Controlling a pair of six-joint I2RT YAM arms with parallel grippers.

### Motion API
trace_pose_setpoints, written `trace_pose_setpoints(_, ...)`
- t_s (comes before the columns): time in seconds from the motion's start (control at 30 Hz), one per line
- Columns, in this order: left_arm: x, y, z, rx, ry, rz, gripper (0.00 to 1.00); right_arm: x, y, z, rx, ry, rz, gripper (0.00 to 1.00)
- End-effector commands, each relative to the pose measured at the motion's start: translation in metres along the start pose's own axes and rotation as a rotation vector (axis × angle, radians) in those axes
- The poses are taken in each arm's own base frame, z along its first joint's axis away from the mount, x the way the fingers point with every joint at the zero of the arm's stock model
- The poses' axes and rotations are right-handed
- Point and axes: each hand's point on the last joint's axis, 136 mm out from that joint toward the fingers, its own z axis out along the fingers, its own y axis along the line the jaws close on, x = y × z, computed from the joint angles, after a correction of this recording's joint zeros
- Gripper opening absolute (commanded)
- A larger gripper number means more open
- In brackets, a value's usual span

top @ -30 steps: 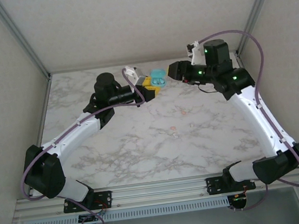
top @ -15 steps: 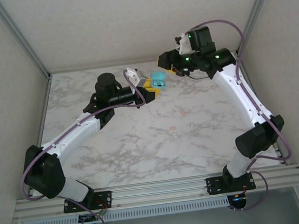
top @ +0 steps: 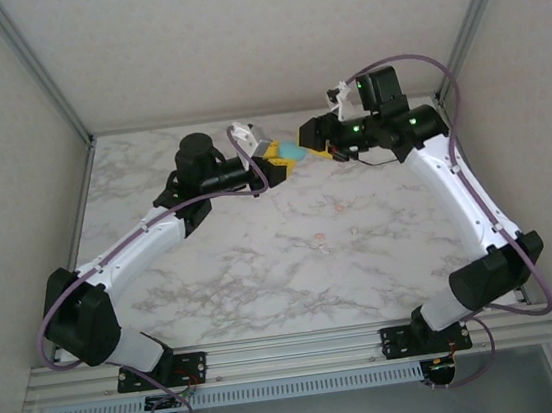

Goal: Insert wireless bluetooth earbuds into charging case

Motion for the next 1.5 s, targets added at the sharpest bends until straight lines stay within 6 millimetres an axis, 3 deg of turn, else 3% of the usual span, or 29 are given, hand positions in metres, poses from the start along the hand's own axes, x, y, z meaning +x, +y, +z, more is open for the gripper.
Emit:
trace_pose_setpoints(0.0, -0.022, -0.002, 0.000, -0.013, -0.039, 0.015, 0.16, -0.011, -0.008, -0.015, 0.050, -0.103, -0.013, 0.53)
trace_pose_setpoints(0.1, 0.003, 0.013, 0.005, -0.070, 0.053, -0.039, 0.16, -0.017, -0.037, -0.027, 0.186, -0.196, 0.027, 0.55)
trace_pose_setpoints(0.17, 0.032, 0.028, 0.010, -0.112, 0.136, -0.132, 0.16, -0.016, -0.069, -0.037, 0.300, -0.259, 0.090, 0.55)
trace_pose_setpoints(0.27, 0.076, 0.048, 0.017, -0.162, 0.203, -0.262, 0.16, -0.008, -0.097, -0.039, 0.343, -0.294, 0.155, 0.55)
trace_pose_setpoints(0.43, 0.142, 0.079, 0.032, -0.272, 0.317, -0.445, 0.17, 0.011, -0.124, -0.029, 0.340, -0.271, 0.231, 0.55)
trace_pose_setpoints(0.67, 0.207, 0.108, 0.049, -0.366, 0.397, -0.485, 0.18, 0.035, -0.149, -0.010, 0.377, -0.155, 0.280, 0.56)
trace_pose_setpoints(0.8, 0.228, 0.123, 0.058, -0.412, 0.415, -0.481, 0.19, 0.041, -0.154, -0.002, 0.365, -0.121, 0.297, 0.56)
trace_pose_setpoints(1.0, 0.244, 0.138, 0.076, -0.439, 0.435, -0.471, 0.21, 0.047, -0.161, 0.001, 0.379, -0.107, 0.308, 0.56)
trace_pose_setpoints(1.27, 0.253, 0.143, 0.092, -0.409, 0.516, -0.482, 0.24, 0.051, -0.165, 0.001, 0.393, -0.109, 0.316, 0.56)
trace_pose_setpoints(1.47, 0.278, 0.139, 0.089, -0.429, 0.644, -0.552, 0.25, 0.054, -0.169, -0.001, 0.407, -0.113, 0.323, 0.56)
